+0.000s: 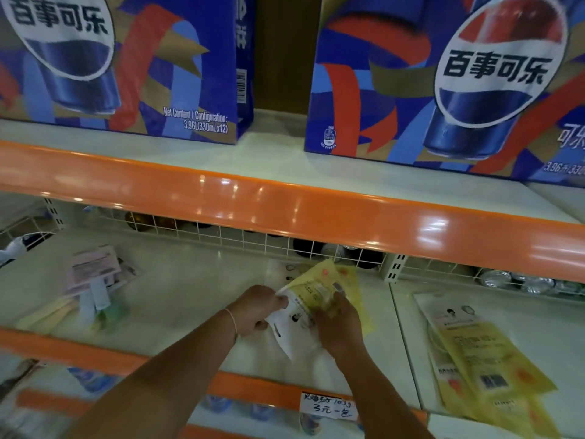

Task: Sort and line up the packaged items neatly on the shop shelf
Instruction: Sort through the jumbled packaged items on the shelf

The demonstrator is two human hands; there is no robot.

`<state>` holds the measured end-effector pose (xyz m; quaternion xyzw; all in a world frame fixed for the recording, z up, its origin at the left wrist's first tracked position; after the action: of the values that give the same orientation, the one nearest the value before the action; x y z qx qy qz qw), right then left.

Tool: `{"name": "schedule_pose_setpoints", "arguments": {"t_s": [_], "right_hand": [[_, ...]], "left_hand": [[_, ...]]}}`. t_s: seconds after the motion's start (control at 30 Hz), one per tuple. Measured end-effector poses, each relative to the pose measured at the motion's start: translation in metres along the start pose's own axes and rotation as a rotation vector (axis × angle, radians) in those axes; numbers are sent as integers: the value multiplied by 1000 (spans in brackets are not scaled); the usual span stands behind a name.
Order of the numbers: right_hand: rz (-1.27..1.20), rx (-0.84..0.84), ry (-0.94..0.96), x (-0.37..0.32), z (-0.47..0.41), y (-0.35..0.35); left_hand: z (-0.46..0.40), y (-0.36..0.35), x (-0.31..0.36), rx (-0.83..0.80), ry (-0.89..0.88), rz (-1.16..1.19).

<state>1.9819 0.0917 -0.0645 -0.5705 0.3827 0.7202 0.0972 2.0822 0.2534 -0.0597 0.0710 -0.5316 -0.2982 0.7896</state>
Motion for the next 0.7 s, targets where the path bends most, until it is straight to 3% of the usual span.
{"name": "schedule_pose_setpoints", "arguments": {"t_s": [0.2, 0.43, 0.57, 0.7], "right_hand": [[-203, 170, -232, 15, -14, 52], [-218, 87, -262, 31, -26, 111], [-415, 87, -346, 51, -27, 139], [-777, 115, -509, 78, -23, 164]], "left_hand": [[9, -17, 25, -130, -121, -60], [21, -51, 45, -232, -152, -6], [16, -82, 48, -280, -157, 5], [39, -118, 62, -267, -163, 80]]}}
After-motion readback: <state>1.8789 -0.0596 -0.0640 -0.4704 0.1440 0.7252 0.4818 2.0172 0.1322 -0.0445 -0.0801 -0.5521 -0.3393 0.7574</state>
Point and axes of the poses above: each hand's wrist, its own z-axis away from the middle knuckle, its own y-axis out of the back of the hand, x = y × z, the point moved 4 cm from there along -z, towards the middle knuckle, and after that the axes turned 8 degrees about x, right-handed, at the moved point
